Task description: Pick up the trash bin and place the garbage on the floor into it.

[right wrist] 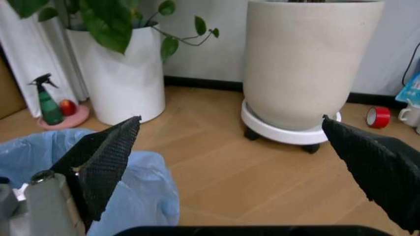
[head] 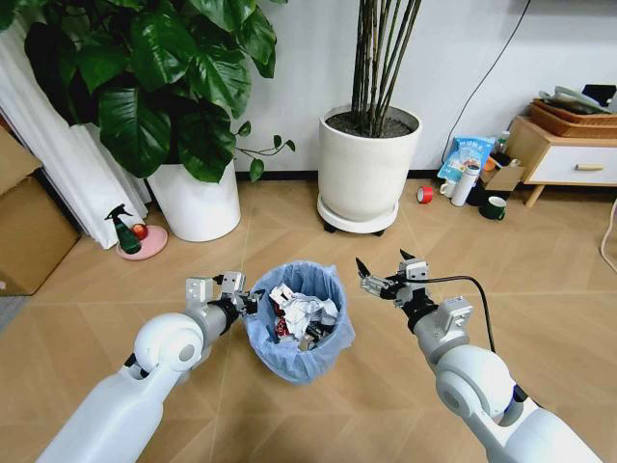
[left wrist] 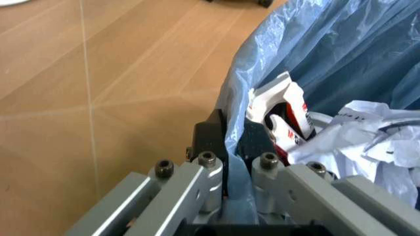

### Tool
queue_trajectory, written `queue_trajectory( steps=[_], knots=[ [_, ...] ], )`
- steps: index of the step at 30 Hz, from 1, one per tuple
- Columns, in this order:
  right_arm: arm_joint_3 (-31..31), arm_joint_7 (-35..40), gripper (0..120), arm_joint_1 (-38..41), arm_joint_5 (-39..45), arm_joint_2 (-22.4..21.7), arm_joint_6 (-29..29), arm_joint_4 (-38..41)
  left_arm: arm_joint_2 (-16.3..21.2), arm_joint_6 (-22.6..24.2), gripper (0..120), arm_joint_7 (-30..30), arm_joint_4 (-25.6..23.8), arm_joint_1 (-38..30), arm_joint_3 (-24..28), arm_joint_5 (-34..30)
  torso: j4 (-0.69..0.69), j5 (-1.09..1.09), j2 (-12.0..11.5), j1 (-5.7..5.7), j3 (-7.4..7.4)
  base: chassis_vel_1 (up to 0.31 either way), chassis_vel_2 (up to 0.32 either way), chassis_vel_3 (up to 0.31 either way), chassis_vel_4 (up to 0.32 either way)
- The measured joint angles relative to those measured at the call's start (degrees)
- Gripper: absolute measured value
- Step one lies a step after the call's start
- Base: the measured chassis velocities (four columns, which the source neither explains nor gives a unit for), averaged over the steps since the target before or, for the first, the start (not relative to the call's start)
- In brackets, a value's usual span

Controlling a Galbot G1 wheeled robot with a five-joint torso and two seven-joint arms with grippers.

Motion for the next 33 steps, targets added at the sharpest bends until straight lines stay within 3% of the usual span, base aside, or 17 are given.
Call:
queue_trajectory(
  steps=[33],
  knots=[
    [1.23, -0.05, 100, -2.20, -0.20, -0.45, 0.19, 0.65, 0.08, 0.01, 0, 0.02, -0.95, 1.23, -0.75, 0.43, -0.03, 0.01, 0.01, 0.00, -0.01, 0.312, -0.115, -0.310, 0.112]
  ],
)
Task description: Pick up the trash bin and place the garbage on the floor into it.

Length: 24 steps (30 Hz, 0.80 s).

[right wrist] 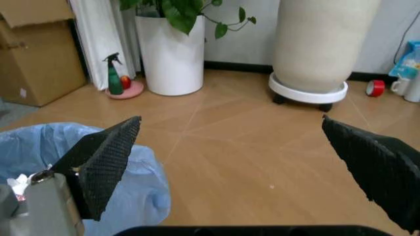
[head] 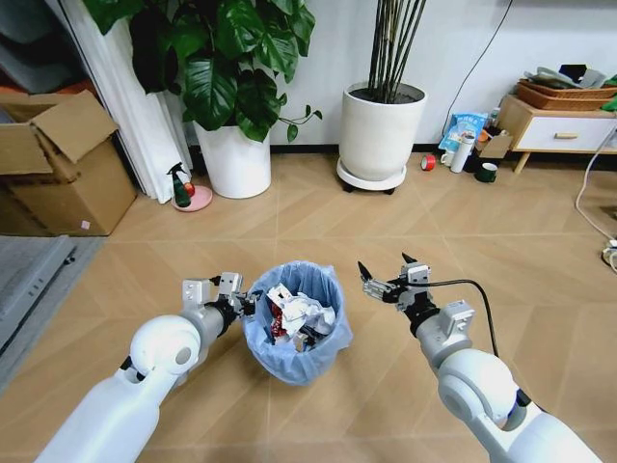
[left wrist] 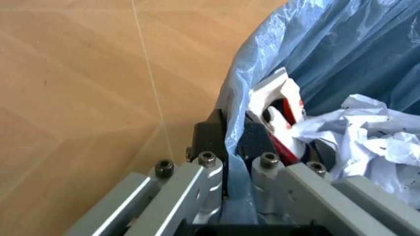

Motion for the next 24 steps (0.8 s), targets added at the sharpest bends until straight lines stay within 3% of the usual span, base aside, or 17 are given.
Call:
queue_trajectory(
  steps=[11, 21, 24],
  knots=[
    [-0.64, 0.05, 100, -0.17, -0.23, 0.31, 0.00, 0.13, -0.08, 0.00, 0, 0.00, -0.23, 0.41, -0.36, 0.29, 0.04, 0.00, 0.00, 0.00, 0.01, 0.311, -0.142, -0.322, 0.141],
    [0.31, 0.07, 100, -1.23, -0.40, 0.42, 0.10, 0.56, -0.33, 0.00, 0, 0.03, -0.44, 0.47, -0.36, 0.45, -0.01, 0.04, 0.00, 0.00, 0.00, 0.248, -0.183, -0.245, 0.174],
    [0.73, 0.07, 100, -1.67, -0.47, 0.40, 0.23, 0.71, -0.43, 0.00, 0, 0.03, -0.47, 0.70, -0.34, 0.62, 0.01, -0.04, 0.00, 0.00, 0.00, 0.217, -0.165, -0.228, 0.180]
  ],
)
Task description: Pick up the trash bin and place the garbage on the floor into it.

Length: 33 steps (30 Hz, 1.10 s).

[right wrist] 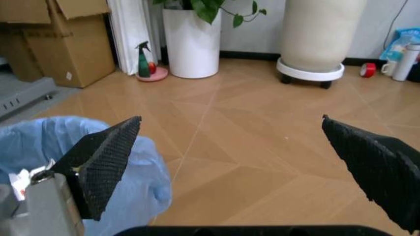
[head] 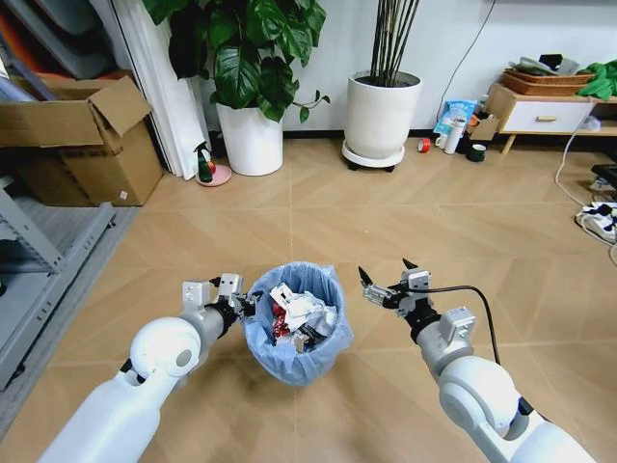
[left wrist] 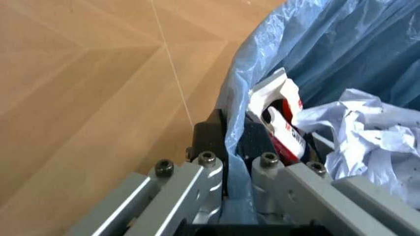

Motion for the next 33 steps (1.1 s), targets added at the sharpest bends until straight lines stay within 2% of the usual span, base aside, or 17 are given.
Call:
queue_trajectory(
  steps=[3, 4, 22, 25, 33],
  knots=[
    [0.27, -0.02, 100, -0.58, -0.16, -0.01, 0.14, 0.20, -0.13, 0.00, 0, 0.00, -0.26, 0.24, -0.03, 0.19, 0.01, 0.06, 0.00, 0.00, 0.00, 0.222, -0.166, -0.215, 0.167],
    [0.35, -0.02, 100, -0.69, -0.18, -0.02, 0.18, 0.30, -0.17, 0.00, 0, 0.00, -0.31, 0.29, -0.06, 0.23, 0.01, 0.01, 0.00, 0.00, 0.00, 0.201, -0.150, -0.187, 0.166],
    [1.40, -0.51, 100, -2.69, -0.53, -0.01, 0.98, 0.91, -0.85, 0.00, 0, 0.01, -1.00, 0.77, -0.24, 0.93, 0.02, 0.05, 0.00, -0.01, -0.01, 0.186, -0.159, -0.175, 0.157],
    [2.40, -0.61, 100, -3.85, -0.56, -0.07, 1.15, 1.27, -1.37, 0.00, 0, 0.05, -1.27, 1.23, -0.35, 1.42, -0.01, 0.04, 0.00, -0.01, -0.01, 0.030, -0.040, -0.039, 0.043],
    [2.92, -0.81, 100, -4.13, -0.56, -0.30, 1.38, 1.81, -1.37, 0.00, 0, 0.07, -2.13, 2.16, -0.90, 1.73, 0.01, 0.04, 0.00, 0.01, 0.01, -0.031, 0.031, 0.039, -0.036]
  ],
)
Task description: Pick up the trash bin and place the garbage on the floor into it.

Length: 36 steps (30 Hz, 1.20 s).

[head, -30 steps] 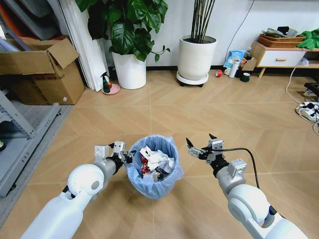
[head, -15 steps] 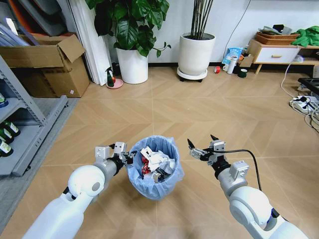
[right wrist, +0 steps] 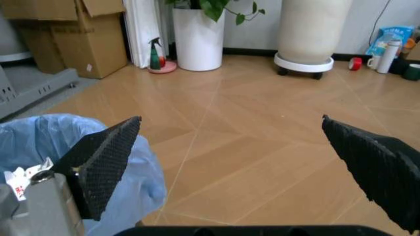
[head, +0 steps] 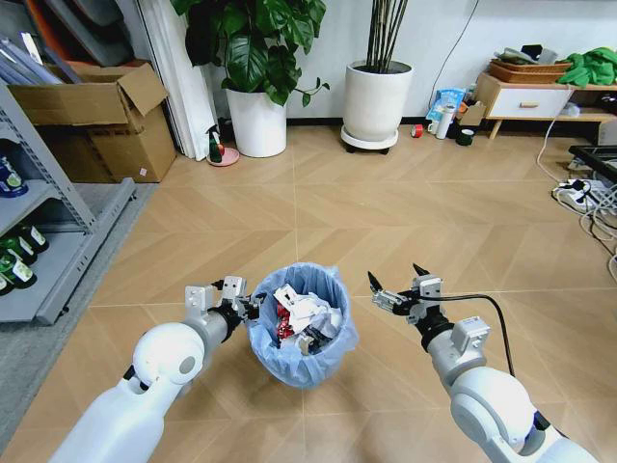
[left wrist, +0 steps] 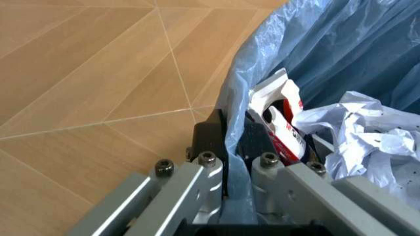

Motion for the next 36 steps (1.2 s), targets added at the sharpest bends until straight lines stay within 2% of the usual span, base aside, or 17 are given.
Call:
queue_trajectory(
  steps=[36],
  knots=[
    [1.88, -0.63, 100, -3.08, -0.40, 0.53, 0.09, 1.83, 0.27, 0.00, 0, 0.05, -1.70, 1.97, -0.35, 0.75, -0.01, 0.00, 0.00, -0.01, -0.01, 0.025, -0.025, -0.024, 0.025]
  ],
)
